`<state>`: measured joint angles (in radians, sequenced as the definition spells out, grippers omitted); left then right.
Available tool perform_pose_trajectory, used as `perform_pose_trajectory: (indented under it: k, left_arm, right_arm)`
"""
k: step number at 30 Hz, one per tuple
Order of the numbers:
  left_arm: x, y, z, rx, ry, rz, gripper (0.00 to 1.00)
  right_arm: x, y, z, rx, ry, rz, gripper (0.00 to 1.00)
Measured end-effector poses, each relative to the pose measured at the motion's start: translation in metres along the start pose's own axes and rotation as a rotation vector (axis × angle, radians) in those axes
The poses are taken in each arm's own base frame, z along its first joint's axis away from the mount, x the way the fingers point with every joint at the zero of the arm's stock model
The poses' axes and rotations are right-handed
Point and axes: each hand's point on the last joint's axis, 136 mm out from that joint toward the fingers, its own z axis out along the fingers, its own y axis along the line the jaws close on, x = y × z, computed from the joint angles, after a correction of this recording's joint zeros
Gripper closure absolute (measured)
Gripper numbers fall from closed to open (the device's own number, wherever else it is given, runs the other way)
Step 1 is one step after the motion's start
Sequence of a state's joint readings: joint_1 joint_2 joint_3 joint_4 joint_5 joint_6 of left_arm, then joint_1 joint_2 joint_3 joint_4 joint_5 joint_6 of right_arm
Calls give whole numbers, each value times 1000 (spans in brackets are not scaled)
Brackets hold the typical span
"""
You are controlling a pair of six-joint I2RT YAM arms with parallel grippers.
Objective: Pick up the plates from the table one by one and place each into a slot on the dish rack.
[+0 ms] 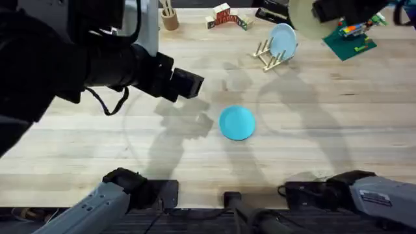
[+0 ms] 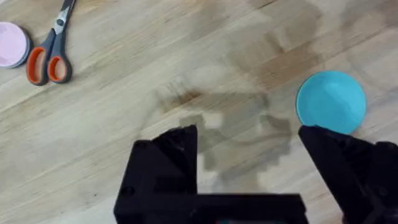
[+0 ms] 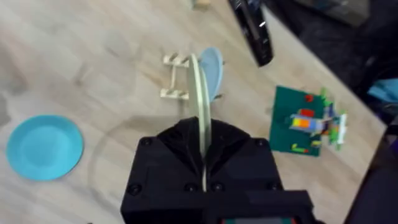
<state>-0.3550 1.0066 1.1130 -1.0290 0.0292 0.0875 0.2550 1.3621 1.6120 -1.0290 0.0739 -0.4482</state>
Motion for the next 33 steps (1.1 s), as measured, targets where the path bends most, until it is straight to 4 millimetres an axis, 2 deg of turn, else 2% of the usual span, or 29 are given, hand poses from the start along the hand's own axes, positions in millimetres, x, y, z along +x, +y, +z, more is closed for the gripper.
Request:
perform_pose_trajectory:
  k: [4, 9, 20, 33]
  left_arm:
    - [0, 0, 0, 0, 1, -2, 6]
    - [0, 0, 0, 0, 1, -3, 6]
    - [1, 0, 0, 0, 4, -6, 6]
    - [1, 0, 0, 0, 4, -6, 6]
  right_arm:
    - [-15, -13, -9, 46, -29, -23, 972]
    - [-24, -27, -2, 66, -21, -18, 972]
    - [-6, -50, 34, 13, 65, 60, 972]
    - [4, -41, 88, -77, 150, 70, 971]
